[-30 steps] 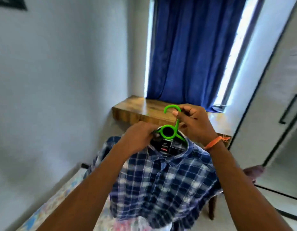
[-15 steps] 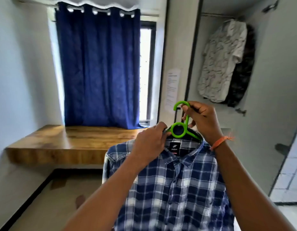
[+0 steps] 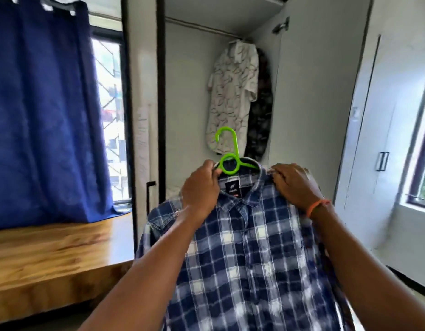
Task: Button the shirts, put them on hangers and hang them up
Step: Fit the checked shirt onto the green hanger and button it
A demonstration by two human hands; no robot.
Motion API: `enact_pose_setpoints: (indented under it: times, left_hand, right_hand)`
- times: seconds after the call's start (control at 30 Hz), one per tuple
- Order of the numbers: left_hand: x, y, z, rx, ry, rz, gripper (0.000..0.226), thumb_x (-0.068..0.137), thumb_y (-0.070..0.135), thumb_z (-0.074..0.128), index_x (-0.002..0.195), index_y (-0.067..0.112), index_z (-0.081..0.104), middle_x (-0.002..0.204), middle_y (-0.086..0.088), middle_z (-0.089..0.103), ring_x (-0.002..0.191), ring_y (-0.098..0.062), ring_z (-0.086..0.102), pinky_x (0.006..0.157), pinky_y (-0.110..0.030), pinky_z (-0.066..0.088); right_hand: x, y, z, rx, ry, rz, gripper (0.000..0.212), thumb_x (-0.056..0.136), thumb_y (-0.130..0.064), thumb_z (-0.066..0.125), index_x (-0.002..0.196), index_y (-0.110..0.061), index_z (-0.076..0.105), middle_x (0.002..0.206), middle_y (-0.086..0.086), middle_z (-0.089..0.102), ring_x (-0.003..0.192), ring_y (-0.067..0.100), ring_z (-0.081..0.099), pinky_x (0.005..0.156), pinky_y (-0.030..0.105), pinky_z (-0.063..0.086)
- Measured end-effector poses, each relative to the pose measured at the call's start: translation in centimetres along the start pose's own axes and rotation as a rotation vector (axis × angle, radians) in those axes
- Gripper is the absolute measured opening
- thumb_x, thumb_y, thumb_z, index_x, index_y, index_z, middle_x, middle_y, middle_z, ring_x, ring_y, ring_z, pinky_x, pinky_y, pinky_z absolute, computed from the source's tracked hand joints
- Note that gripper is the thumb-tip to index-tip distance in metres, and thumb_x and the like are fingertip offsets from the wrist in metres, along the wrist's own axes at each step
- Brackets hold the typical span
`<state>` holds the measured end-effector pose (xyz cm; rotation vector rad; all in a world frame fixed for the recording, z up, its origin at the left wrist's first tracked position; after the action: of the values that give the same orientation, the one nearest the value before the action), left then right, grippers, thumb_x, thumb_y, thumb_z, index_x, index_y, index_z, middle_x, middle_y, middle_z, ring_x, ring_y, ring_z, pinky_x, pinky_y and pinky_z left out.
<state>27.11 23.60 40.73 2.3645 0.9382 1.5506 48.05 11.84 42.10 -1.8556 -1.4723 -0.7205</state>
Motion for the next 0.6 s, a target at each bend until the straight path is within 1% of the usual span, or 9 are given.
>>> enact_pose_setpoints:
  times: [0.07,0.13,0.2,0.27,0.33,0.4,0.5,0.57,0.6]
  left_hand:
    - [3.2,0.0,3.3,-0.027,0.014,0.018,0.016,0.102,0.032,0.046,0.102,0.019,0.055,0.081,0.0,0.064,0.076,-0.028,0.062,0.067,-0.04,0.048]
    - [7.1,-0.1,6.9,-0.042,0.011,0.04,0.016,0.102,0.032,0.047,0.106,0.02,0.057,0.085,0.0,0.067,0.081,-0.028,0.063,0.078,-0.041,0.045]
    - [11.9,-0.3,10.0,-0.033,-0.003,0.072,0.019,0.102,0.034,0.047,0.108,0.02,0.06,0.087,-0.001,0.069,0.083,-0.027,0.063,0.084,-0.04,0.042]
    - [16.6,-0.9,12.4,0.004,0.011,0.09,0.022,0.102,0.036,0.046,0.107,0.021,0.061,0.084,0.0,0.068,0.082,-0.027,0.063,0.082,-0.037,0.035]
    - [18.7,-1.8,12.9,0.056,-0.037,0.085,0.023,0.103,0.038,0.044,0.105,0.022,0.061,0.084,0.002,0.067,0.083,-0.025,0.062,0.077,-0.035,0.023]
    - [26.6,-3.7,19.0,0.069,0.002,0.061,0.025,0.103,0.039,0.043,0.106,0.023,0.061,0.092,0.0,0.068,0.092,-0.026,0.061,0.076,-0.035,0.019]
    - [29.8,-6.0,20.0,0.058,-0.036,-0.011,0.029,0.102,0.041,0.042,0.109,0.02,0.061,0.102,-0.004,0.068,0.1,-0.03,0.06,0.078,-0.036,0.022]
    - [33.7,-8.1,22.0,0.045,0.006,-0.072,0.032,0.101,0.044,0.043,0.109,0.019,0.061,0.104,-0.005,0.067,0.103,-0.032,0.059,0.081,-0.038,0.024]
    - [36.0,-9.4,23.2,0.054,0.055,-0.104,0.033,0.1,0.045,0.044,0.112,0.019,0.061,0.109,-0.007,0.065,0.107,-0.033,0.057,0.083,-0.04,0.026]
  right_hand:
    - [2.5,3.3,0.8,-0.053,-0.028,0.006,0.037,0.096,-0.046,0.033,0.087,-0.022,0.06,0.088,0.002,0.068,0.084,0.031,0.063,0.07,0.043,0.051]
    - [5.4,7.0,2.1,-0.071,-0.056,0.023,0.035,0.099,-0.05,0.04,0.075,-0.027,0.052,0.074,-0.006,0.058,0.076,0.028,0.061,0.062,0.037,0.045]
    - [8.5,11.0,3.3,-0.099,-0.049,0.082,0.05,0.092,-0.069,0.037,0.07,-0.026,0.049,0.067,-0.006,0.057,0.068,0.027,0.061,0.059,0.038,0.046]
    - [11.6,14.2,4.1,-0.061,-0.038,0.114,0.071,0.083,-0.085,0.026,0.066,-0.02,0.047,0.06,-0.002,0.055,0.058,0.024,0.057,0.054,0.04,0.046]
    - [12.8,13.7,4.8,-0.057,-0.038,0.054,0.071,0.083,-0.086,0.026,0.063,-0.02,0.044,0.055,-0.003,0.05,0.053,0.022,0.053,0.049,0.036,0.039]
    - [19.5,18.4,8.4,-0.061,0.017,0.04,0.064,0.084,-0.084,0.026,0.064,-0.025,0.041,0.057,-0.002,0.052,0.055,0.025,0.053,0.051,0.034,0.038]
    - [22.4,17.9,8.7,-0.124,0.068,0.041,0.061,0.085,-0.08,0.028,0.066,-0.025,0.044,0.059,-0.001,0.052,0.058,0.028,0.056,0.055,0.035,0.042]
    - [26.2,18.5,9.8,-0.177,0.114,-0.005,0.055,0.085,-0.075,0.032,0.067,-0.024,0.043,0.06,-0.003,0.049,0.06,0.026,0.055,0.055,0.032,0.037]
    - [29.0,18.7,11.1,-0.188,0.138,-0.047,0.054,0.087,-0.072,0.034,0.07,-0.022,0.045,0.062,0.001,0.053,0.062,0.029,0.056,0.056,0.032,0.035]
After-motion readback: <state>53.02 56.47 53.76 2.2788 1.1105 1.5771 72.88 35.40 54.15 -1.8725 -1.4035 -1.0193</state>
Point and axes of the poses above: each hand's wrist, its own x-axis towards the middle knuckle, its own z-axis out of the palm, y = z × x, the point moved 10 cm from there along x, towards the middle knuckle
